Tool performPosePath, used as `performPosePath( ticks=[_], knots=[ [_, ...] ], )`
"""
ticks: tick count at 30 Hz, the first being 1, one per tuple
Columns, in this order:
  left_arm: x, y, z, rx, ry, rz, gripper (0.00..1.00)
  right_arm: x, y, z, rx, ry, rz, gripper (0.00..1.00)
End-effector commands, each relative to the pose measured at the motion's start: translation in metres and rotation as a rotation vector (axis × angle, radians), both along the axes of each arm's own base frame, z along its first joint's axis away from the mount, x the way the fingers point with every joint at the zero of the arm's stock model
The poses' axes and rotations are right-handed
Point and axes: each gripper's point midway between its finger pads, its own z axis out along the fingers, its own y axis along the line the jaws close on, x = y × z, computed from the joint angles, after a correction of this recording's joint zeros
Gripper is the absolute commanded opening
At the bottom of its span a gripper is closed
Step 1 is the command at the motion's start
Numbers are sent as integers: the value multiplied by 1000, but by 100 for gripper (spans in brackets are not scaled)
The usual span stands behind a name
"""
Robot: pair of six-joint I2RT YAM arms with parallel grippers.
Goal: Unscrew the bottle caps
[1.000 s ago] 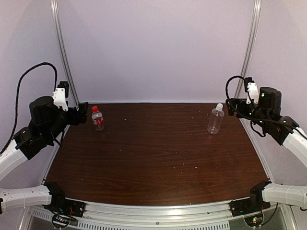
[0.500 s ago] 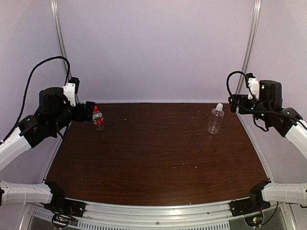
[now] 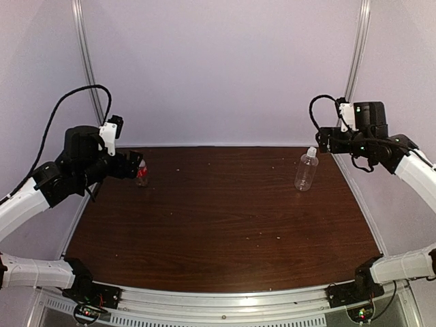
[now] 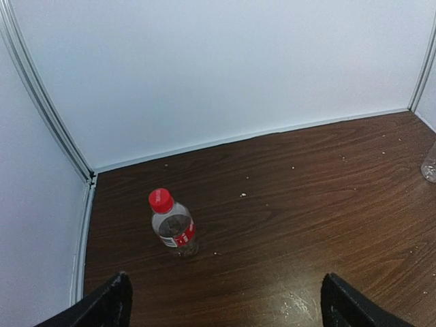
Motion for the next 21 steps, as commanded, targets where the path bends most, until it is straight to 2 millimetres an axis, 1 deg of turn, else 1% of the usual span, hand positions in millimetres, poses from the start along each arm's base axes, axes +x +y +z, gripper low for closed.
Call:
performPosePath(
  ticks=[1,5,10,12,17,21],
  knots=[
    [-3,-7,18,-47,-36,-34,98,16,11,-5,-17,44,27,100],
    [-5,-9,22,-61,-46,-49,98,38,11,-22,-62,86,-10,99],
    [-6,-11,25,-74,-52,-64,98,70,4,-45,-103,147,-55,90],
    [-6,-12,26,-79,-52,-69,98,83,2,-60,-91,183,-48,87],
    [-6,-13,24,-82,-51,-70,98,107,-2,-86,-45,242,-34,82],
    [-6,-14,23,-83,-47,-74,98,121,-7,-101,-7,266,-36,76]
  ],
)
